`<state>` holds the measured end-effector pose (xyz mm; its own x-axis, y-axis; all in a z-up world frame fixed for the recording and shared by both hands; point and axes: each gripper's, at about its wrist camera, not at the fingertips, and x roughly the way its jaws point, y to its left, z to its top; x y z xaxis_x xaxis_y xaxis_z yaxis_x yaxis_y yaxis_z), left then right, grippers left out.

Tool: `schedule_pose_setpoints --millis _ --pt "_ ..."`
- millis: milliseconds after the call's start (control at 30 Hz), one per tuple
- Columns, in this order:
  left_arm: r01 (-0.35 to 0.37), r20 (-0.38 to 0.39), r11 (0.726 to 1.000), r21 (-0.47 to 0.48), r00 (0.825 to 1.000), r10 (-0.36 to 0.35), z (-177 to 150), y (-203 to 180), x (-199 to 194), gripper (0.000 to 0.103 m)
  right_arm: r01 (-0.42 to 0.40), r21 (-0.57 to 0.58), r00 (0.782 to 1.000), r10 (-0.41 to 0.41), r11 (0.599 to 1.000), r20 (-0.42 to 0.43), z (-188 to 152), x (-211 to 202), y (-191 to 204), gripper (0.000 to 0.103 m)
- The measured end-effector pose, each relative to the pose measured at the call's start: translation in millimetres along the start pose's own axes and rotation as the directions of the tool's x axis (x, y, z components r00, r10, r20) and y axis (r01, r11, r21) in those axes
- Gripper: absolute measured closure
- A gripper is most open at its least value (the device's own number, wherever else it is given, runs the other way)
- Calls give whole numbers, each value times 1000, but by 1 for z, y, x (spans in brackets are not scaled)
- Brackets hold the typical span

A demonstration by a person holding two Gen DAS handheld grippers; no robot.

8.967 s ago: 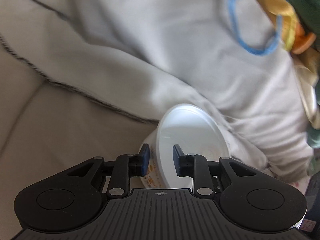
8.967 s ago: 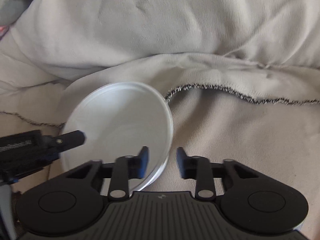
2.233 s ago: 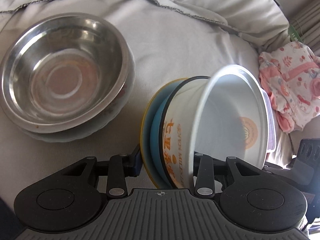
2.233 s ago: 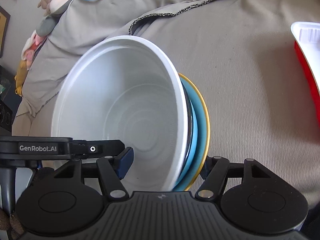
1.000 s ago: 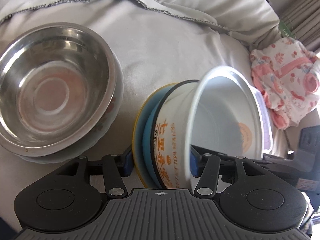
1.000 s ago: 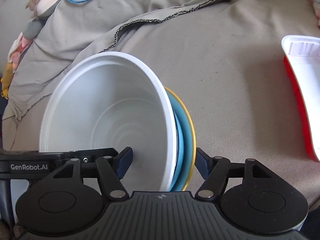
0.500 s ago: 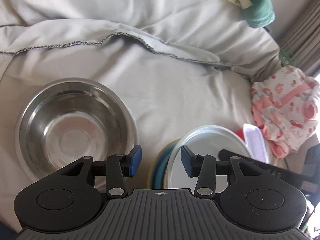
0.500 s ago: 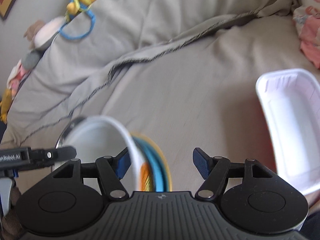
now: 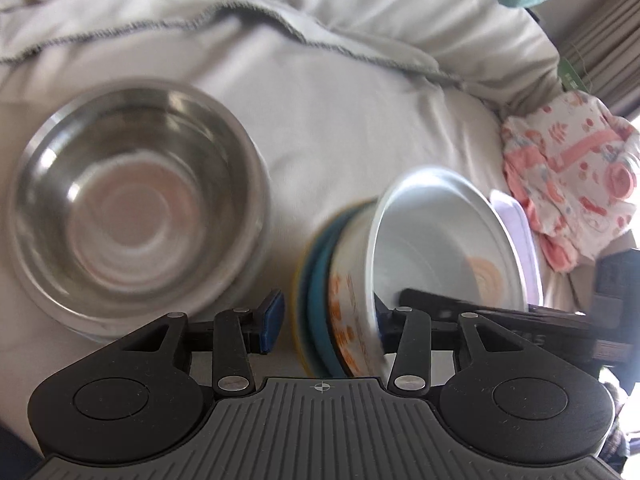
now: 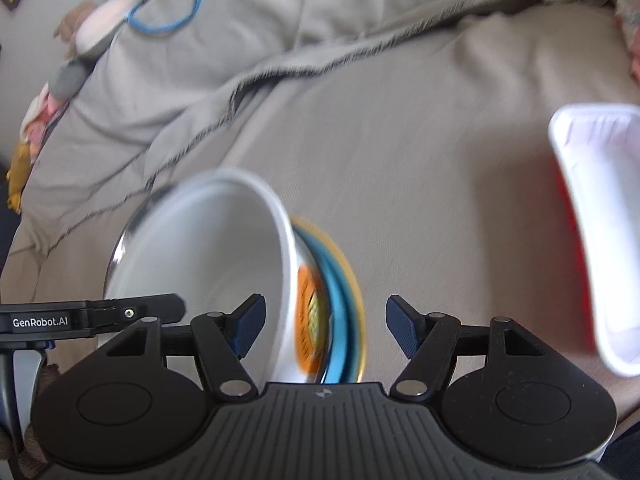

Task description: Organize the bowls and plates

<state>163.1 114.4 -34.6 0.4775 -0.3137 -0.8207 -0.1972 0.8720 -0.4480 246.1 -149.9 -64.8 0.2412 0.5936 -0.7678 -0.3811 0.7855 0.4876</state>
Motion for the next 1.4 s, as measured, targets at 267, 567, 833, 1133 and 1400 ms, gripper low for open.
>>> schedule_pose_setpoints --millis 267,567,833,1133,1400 --pt "-48 -32 998 38 998 49 -6 -14 16 48 -15 31 996 18 999 -87 -1 13 -1 35" --pt "-25 -49 1000 18 998 25 -6 -15 18 43 -8 -3 997 8 1000 -83 -3 8 8 39" --pt "15 -90 1000 -1 996 -15 -16 -10 20 43 -5 -26 998 3 1000 -69 -13 1 13 38" --pt "14 -84 1000 -21 996 -16 -18 -14 26 43 15 -18 996 -17 1000 -85 -14 3 7 40" --pt "16 -93 997 -69 995 -23 -17 -11 29 44 -8 -4 996 7 1000 -87 -15 3 3 41"
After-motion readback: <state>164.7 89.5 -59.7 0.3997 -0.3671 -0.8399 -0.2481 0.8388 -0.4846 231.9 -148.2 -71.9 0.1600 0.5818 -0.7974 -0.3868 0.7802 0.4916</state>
